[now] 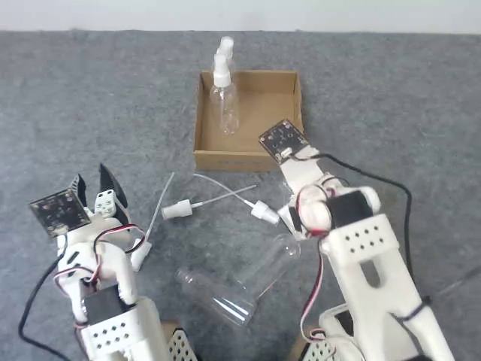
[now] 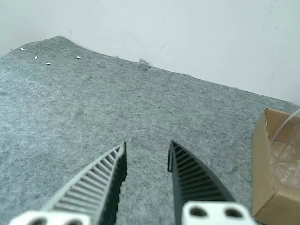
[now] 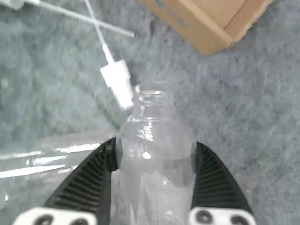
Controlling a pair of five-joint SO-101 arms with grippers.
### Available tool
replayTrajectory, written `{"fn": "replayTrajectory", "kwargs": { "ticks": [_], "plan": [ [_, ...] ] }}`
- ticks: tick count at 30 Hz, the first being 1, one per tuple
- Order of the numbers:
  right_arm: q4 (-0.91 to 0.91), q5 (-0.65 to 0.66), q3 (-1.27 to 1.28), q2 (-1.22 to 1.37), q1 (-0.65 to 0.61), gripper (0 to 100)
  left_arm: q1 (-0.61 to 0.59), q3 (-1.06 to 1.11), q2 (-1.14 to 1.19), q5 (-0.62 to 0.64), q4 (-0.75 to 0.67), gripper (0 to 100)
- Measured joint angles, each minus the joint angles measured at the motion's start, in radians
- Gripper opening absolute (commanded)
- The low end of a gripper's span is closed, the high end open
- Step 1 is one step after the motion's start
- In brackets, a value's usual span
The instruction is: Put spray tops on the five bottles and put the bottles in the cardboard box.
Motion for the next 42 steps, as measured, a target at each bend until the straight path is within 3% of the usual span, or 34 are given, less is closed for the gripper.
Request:
{"fn": "replayTrajectory", "kwargs": {
  "ticks": [9, 24, 35, 42],
  "plan": [
    [-0.110, -0.015, 0.153, -0.249, 0.061, 10.1, 0.002, 0.000, 0.000, 0.000, 0.000, 14],
    [-0.361, -0.196, 0.428, -0.546, 0.267, 10.0, 0.028, 0.000, 0.000, -0.037, 0.000, 14],
    [-0.384, -0.275, 0.534, -0.778, 0.391, 10.0, 0.107, 0.000, 0.000, -0.063, 0.000, 14],
    [-0.384, -0.290, 0.589, -0.908, 0.416, 10.0, 0.149, -0.149, 0.000, -0.106, 0.186, 14]
  ]
}}
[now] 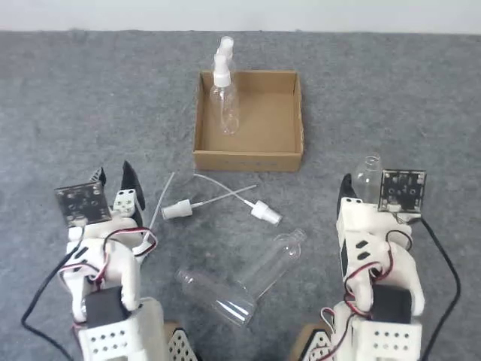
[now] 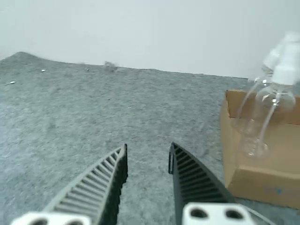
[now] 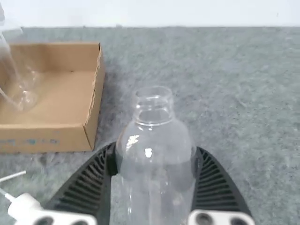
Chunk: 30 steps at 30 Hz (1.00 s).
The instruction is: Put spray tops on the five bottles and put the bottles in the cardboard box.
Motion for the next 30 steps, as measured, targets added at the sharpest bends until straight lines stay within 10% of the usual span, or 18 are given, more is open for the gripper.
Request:
{"fn": "replayTrajectory", "kwargs": {
  "ticks": [30],
  "plan": [
    [-0.103, 0.000, 0.080, -0.051, 0.061, 9.9, 0.176, -0.255, -0.015, -0.493, 0.477, 14]
  ]
}}
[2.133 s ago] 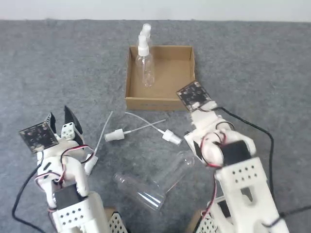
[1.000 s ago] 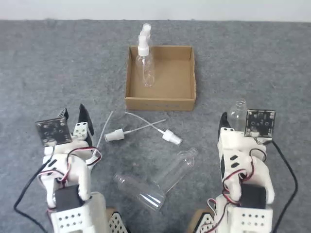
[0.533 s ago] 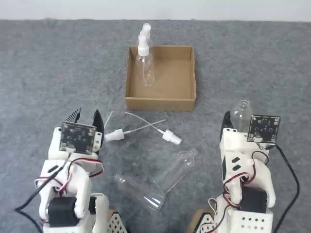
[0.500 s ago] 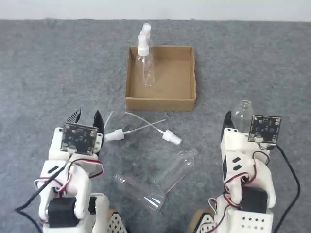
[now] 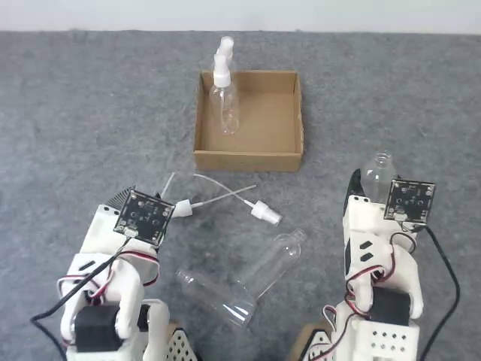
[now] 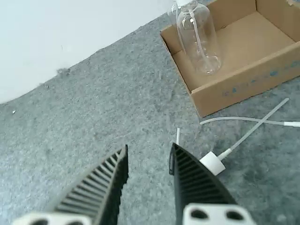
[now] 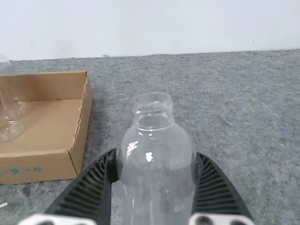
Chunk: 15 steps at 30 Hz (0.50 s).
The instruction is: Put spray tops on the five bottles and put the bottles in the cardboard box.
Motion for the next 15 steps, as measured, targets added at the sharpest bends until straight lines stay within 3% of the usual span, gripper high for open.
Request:
{"fn": "replayTrajectory", "kwargs": {
  "ticks": [7, 15],
  "plan": [
    [0.000, 0.000, 0.000, 0.000, 0.000, 9.9, 0.025, -0.008, 0.012, -0.057, 0.000, 14],
    [0.000, 0.000, 0.000, 0.000, 0.034, 9.9, 0.095, -0.250, 0.356, -0.092, 0.040, 15]
  ]
}}
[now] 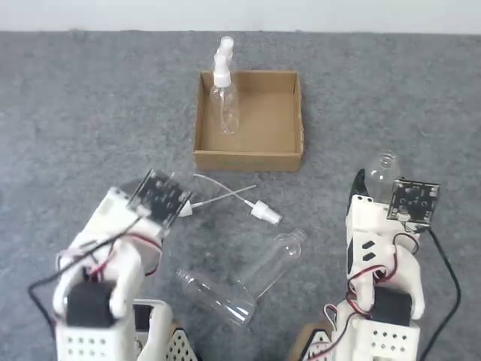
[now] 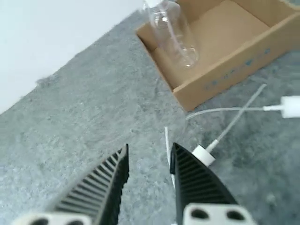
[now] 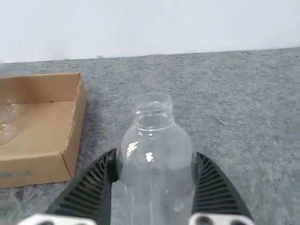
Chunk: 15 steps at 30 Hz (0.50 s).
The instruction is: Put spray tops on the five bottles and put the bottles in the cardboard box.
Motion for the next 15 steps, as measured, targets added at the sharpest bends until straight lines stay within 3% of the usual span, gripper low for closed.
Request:
{"fn": "replayTrajectory", "kwargs": {
  "ticks": [4, 15],
  "plan": [
    [0.000, 0.000, 0.000, 0.000, 0.005, 9.9, 0.066, -0.153, 0.212, -0.048, 0.044, 21],
    [0.000, -0.006, 0.000, 0.000, 0.006, 9.9, 0.235, -0.393, 0.720, -0.258, 0.106, 21]
  ]
}}
